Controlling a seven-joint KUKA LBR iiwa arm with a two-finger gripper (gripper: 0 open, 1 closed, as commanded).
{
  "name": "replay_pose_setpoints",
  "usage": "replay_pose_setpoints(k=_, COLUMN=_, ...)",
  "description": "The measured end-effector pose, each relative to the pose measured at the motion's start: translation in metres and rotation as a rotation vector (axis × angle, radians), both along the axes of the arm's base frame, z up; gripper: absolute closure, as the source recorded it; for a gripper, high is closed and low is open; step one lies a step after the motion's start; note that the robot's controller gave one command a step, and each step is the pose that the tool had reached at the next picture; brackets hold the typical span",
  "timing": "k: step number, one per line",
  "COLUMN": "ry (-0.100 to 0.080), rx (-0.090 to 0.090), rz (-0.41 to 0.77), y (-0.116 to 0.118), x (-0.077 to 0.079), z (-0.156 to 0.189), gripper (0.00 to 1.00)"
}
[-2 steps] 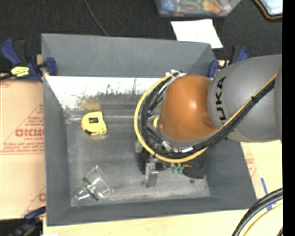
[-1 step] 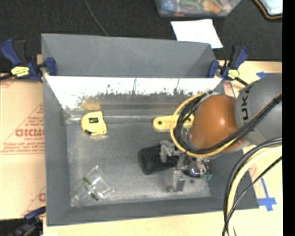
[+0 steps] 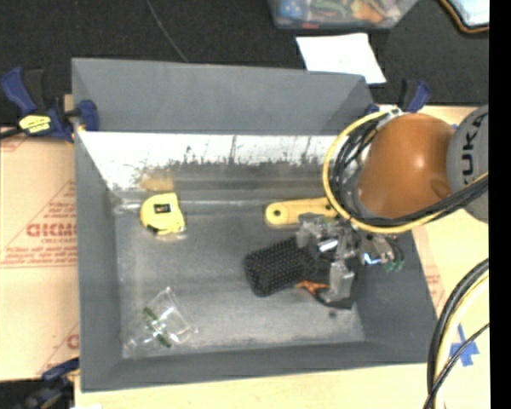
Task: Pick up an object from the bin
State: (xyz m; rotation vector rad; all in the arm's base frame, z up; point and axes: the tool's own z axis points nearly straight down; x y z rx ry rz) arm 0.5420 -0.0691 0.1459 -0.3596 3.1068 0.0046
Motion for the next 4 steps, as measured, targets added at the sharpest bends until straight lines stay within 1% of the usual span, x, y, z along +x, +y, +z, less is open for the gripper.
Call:
replay_pose_setpoints(k=1, ry=0.010, rx=0.018, rz=-0.327, y=0.000, x=-0.003, z=-0.043, gripper=0.00)
replay_pose_setpoints(k=2, ry=-0.002, rx=0.004, rz=-0.189, y=-0.040, x=0.036, z=-0.075, gripper=0.00)
replay_pose_setpoints(k=3, ry=0.002, rx=0.015, rz=-0.291, y=-0.015, x=0.016, z=-0.075, gripper=1.00)
replay_pose_setpoints(k=4, ry=0.002, rx=0.015, rz=-0.292, y=-0.015, x=0.016, z=-0.074, gripper=1.00)
